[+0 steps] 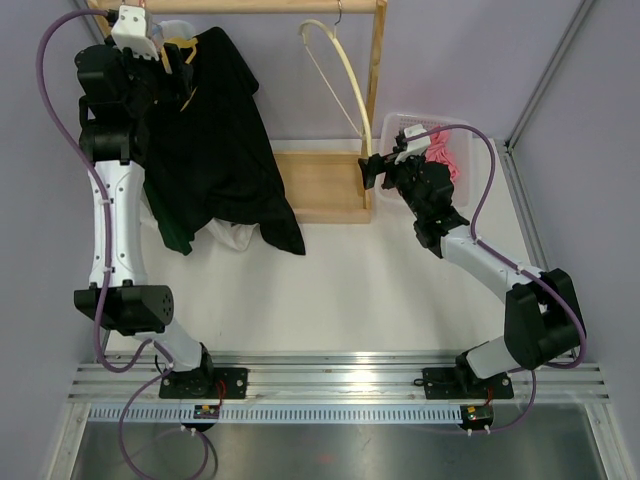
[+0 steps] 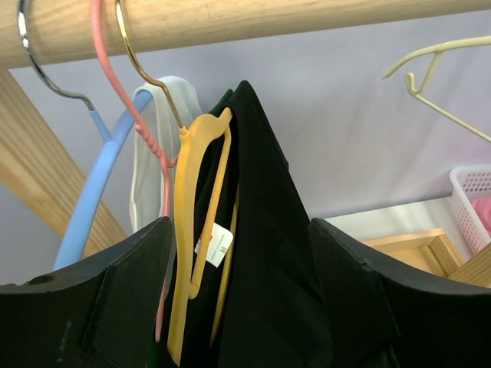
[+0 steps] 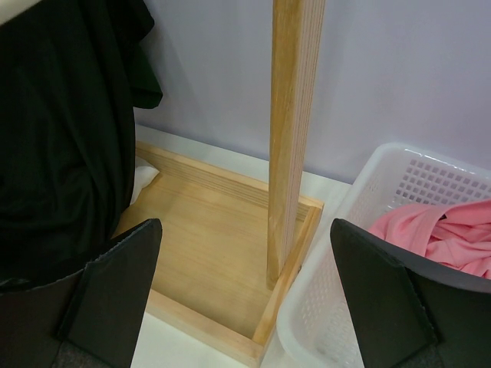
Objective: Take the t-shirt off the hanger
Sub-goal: Grab a hanger with a tshirt on it with the left arm
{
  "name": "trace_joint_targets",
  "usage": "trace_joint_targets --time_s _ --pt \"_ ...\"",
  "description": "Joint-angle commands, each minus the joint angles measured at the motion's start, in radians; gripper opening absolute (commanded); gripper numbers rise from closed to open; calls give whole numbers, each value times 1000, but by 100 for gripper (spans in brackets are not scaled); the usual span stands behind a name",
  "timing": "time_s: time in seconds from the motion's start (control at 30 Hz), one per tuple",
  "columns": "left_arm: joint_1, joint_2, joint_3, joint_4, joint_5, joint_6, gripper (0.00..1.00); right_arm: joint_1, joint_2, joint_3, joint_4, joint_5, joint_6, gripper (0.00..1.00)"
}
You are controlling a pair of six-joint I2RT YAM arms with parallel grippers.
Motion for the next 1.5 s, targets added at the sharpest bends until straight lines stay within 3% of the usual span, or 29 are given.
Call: trace_joint_targets --time_s 0.0,0.53,0.63,0.67,0.77,1.03,1.2,1.4,1.47 --pt "7 29 77 1 -17 -15 73 7 -9 34 19 -3 -2 100" --pt "15 61 71 43 -53 -21 66 7 -13 33 13 1 -7 99" --pt "19 72 84 40 -51 -22 61 5 -15 34 13 -1 -7 99" --pt "19 76 85 38 -53 -22 54 5 -15 34 13 -1 -7 99" --pt "24 85 90 44 -62 -28 51 5 -15 31 12 -1 -8 100" --pt "32 95 90 64 -80 -30 52 5 -15 34 7 -3 -12 99" --pt "32 104 91 61 -65 -36 35 7 -12 34 8 -4 -12 99" --pt "32 96 76 89 -68 -36 27 5 -12 34 7 -7 -13 99" --pt "32 98 79 87 -71 -33 16 5 -10 34 7 -6 -15 99"
